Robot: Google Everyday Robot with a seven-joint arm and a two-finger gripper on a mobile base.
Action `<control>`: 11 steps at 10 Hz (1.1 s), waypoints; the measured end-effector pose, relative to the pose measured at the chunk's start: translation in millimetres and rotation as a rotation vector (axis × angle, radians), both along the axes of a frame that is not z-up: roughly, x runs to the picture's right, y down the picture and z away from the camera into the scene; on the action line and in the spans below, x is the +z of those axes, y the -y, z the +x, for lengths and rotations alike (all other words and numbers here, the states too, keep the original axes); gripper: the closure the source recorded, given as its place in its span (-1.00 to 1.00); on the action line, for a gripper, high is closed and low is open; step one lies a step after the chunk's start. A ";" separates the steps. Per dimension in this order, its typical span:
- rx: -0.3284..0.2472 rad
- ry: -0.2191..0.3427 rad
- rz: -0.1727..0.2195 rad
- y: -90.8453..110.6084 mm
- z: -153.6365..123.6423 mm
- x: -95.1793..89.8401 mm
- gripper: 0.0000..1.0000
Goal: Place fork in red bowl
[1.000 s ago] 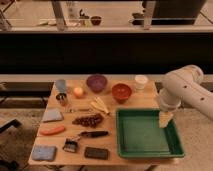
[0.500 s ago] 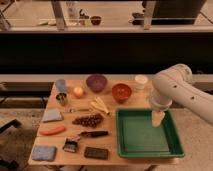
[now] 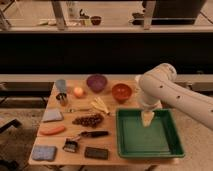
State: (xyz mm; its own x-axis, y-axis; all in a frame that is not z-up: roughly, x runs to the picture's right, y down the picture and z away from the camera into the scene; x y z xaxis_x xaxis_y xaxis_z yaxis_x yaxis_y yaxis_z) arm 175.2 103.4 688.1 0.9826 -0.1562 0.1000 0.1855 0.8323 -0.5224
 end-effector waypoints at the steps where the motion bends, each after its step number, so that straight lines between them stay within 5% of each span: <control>1: -0.008 0.008 -0.003 -1.9 0.0 0.4 -0.60; 11: -0.058 0.119 -0.010 -23.6 -96.9 11.8 -0.60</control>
